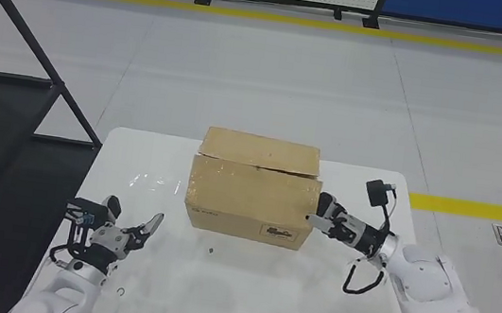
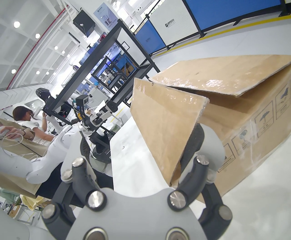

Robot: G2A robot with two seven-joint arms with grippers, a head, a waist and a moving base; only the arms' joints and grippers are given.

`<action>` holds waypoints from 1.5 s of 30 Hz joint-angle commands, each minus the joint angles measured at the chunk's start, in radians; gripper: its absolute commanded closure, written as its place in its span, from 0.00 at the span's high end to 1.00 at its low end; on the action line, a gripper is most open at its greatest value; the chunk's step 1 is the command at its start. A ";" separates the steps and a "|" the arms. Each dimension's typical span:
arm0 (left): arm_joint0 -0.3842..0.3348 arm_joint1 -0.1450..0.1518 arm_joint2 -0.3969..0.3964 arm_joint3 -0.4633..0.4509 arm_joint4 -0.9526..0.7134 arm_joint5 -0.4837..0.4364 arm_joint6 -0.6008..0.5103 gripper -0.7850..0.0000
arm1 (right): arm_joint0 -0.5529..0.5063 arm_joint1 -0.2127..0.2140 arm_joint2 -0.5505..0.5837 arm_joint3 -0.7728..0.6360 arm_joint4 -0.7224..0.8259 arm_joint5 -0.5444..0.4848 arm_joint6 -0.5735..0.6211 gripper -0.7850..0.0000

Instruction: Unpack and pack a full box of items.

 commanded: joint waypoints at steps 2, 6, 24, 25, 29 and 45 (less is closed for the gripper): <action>-0.002 -0.001 0.004 0.000 0.003 -0.002 -0.004 1.00 | 0.008 0.003 -0.005 0.016 0.000 0.007 0.011 1.00; -0.003 -0.002 0.007 0.000 0.006 0.001 -0.003 1.00 | 0.026 0.002 -0.016 0.047 0.030 0.056 0.008 1.00; 0.008 -0.003 0.004 -0.004 0.005 0.006 -0.001 1.00 | 0.045 -0.002 -0.040 0.086 0.097 0.106 -0.011 1.00; 0.009 -0.004 0.006 -0.006 0.003 0.002 0.002 1.00 | 0.036 -0.002 -0.042 0.080 0.114 0.106 -0.016 1.00; 0.006 -0.005 0.011 -0.014 0.006 -0.001 0.002 1.00 | 0.050 -0.009 -0.060 0.093 0.148 0.133 -0.046 1.00; 0.027 -0.010 0.004 -0.021 -0.004 0.026 0.028 1.00 | 0.211 -0.037 -0.152 0.333 0.491 0.009 0.277 0.49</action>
